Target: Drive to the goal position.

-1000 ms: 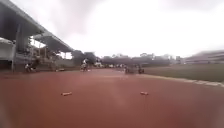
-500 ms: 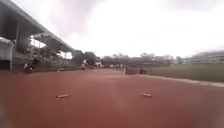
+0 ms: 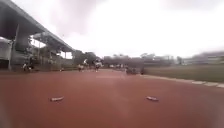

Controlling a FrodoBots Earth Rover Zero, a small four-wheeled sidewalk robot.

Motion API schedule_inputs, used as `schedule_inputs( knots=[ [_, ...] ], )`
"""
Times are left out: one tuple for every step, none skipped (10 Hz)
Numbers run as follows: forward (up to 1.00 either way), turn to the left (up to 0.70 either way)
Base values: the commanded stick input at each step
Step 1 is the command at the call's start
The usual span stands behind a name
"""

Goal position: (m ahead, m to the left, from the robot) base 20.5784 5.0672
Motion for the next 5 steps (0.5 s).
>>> schedule_inputs(
  knots=[
    [0.5,0.02],
    [0.5,0.02],
    [0.5,0.02],
    [0.5,0.02],
    [0.5,0.02]
  ],
)
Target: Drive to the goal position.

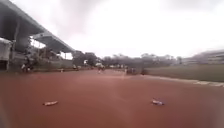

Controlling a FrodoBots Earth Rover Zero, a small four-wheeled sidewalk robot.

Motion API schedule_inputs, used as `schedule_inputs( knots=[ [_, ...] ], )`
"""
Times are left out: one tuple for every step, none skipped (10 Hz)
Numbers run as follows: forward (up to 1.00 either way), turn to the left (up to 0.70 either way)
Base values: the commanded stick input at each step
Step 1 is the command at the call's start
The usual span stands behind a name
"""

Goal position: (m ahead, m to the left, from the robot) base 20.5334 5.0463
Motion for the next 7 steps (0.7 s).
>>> schedule_inputs(
  knots=[
    [0.5,0.02],
    [0.5,0.02],
    [0.5,0.02],
    [0.5,0.02],
    [0.5,0.02],
    [0.5,0.02],
    [0.5,0.02]
  ],
)
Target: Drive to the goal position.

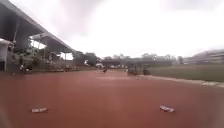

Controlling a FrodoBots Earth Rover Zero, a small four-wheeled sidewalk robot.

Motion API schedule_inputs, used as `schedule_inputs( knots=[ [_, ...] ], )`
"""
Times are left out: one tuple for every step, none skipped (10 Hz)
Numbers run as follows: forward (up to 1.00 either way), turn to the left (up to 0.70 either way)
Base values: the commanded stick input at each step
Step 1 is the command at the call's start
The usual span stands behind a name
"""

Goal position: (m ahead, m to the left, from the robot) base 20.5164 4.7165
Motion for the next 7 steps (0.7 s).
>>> schedule_inputs(
  knots=[
    [0.5,0.02],
    [0.5,0.02],
    [0.5,0.02],
    [0.5,0.02],
    [0.5,0.02],
    [0.5,0.02],
    [0.5,0.02]
  ],
)
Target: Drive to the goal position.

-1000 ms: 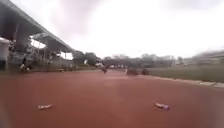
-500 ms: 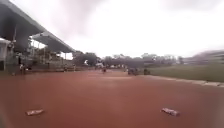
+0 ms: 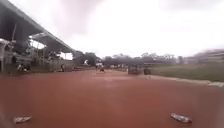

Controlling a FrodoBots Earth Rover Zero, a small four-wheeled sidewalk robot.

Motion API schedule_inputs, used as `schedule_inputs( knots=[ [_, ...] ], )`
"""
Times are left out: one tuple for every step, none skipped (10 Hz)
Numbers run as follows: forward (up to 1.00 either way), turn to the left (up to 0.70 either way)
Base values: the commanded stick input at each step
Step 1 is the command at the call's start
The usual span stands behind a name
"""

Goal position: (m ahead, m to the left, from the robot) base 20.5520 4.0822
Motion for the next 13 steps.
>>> schedule_inputs(
  knots=[
    [0.5,0.02],
    [0.5,0.02],
    [0.5,0.02],
    [0.5,0.02],
    [0.5,0.02],
    [0.5,0.02],
    [0.5,0.02],
    [0.5,0.02],
    [0.5,0.02],
    [0.5,0.02],
    [0.5,0.02],
    [0.5,0.02],
    [0.5,0.02]
  ],
)
